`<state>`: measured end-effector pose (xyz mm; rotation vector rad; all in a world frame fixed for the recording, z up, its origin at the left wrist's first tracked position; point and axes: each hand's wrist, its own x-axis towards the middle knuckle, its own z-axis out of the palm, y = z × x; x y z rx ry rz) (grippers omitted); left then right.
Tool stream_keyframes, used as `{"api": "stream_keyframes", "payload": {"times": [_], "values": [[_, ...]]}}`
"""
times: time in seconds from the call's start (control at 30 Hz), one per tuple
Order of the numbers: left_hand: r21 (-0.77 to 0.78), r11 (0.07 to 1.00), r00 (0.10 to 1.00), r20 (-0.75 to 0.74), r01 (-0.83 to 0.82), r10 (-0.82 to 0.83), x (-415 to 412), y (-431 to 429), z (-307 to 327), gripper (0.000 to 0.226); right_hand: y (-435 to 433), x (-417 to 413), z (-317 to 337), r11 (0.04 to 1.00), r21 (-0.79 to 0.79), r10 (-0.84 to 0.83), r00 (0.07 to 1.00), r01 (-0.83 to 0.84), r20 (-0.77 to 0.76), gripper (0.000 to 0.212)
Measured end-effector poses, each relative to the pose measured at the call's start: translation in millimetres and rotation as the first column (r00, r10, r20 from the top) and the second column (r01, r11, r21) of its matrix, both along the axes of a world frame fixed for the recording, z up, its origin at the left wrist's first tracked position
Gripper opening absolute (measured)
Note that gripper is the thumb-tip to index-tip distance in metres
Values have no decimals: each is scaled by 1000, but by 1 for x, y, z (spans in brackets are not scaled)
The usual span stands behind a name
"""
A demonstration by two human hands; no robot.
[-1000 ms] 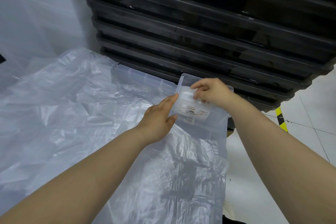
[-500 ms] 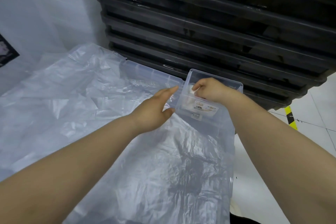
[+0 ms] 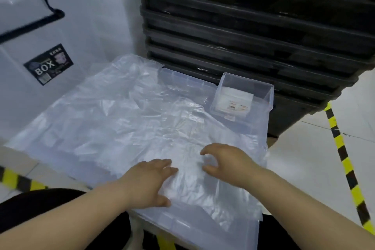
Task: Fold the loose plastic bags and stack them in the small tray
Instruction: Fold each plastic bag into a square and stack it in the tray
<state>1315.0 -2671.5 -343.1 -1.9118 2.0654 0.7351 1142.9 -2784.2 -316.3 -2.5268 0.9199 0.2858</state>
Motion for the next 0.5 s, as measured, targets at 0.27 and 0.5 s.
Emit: {"api": "stream_keyframes", "payload": {"times": [0.27,0.5], "values": [[-429,903,999,50,30,-9,13,20,-36,73,56,-8,-37,980,-138,131,986,-144,-101,70],[-473,880,999,24,39,-31,9,17,-37,64,65,-8,-55,965,-248,87,996,-84,3,55]]}}
